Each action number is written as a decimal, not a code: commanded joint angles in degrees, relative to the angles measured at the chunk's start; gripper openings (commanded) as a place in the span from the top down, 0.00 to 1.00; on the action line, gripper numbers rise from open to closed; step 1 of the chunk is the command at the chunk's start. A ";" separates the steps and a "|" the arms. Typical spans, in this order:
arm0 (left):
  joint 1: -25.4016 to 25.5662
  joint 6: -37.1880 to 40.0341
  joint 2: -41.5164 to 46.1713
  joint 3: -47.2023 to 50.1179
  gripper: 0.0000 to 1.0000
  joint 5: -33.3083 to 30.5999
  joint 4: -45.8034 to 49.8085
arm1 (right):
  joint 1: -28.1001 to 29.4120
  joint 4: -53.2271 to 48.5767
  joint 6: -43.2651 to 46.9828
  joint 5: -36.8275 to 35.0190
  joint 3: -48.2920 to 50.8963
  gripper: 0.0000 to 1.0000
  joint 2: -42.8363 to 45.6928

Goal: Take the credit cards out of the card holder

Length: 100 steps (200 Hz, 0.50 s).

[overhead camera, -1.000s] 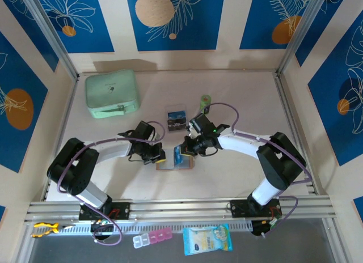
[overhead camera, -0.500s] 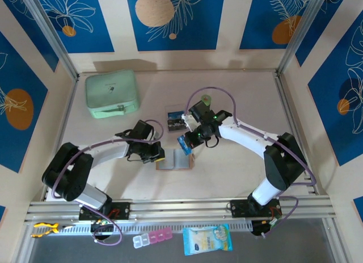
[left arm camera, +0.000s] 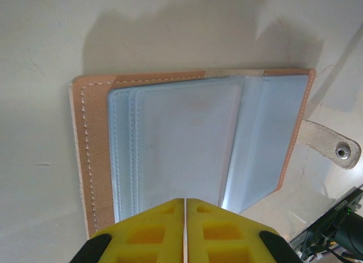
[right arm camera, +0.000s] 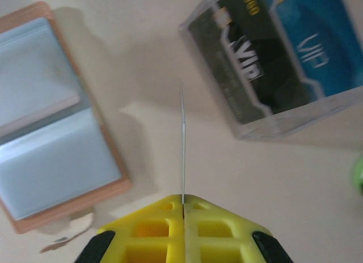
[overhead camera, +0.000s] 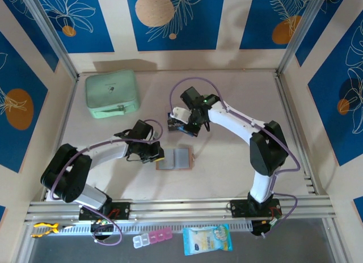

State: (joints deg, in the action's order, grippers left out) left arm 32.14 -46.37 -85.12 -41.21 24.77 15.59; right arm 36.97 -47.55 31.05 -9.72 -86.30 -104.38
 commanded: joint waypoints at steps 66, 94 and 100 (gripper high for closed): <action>-2.07 0.23 0.59 -2.53 0.90 0.00 1.80 | -4.62 -9.06 16.45 5.87 -26.84 1.00 -15.41; -2.26 -0.21 0.40 -2.91 0.90 -0.23 1.98 | -4.98 -10.84 17.61 8.57 -32.98 1.00 -19.59; -2.22 -0.30 0.41 -2.90 0.90 -0.29 1.98 | -5.06 -11.06 17.85 9.02 -33.76 1.00 -20.30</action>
State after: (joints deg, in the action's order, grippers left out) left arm 30.48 -46.41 -85.12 -42.72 24.80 15.94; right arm 32.23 -54.96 46.13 -5.48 -115.90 -122.15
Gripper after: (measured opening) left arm 0.102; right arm 0.051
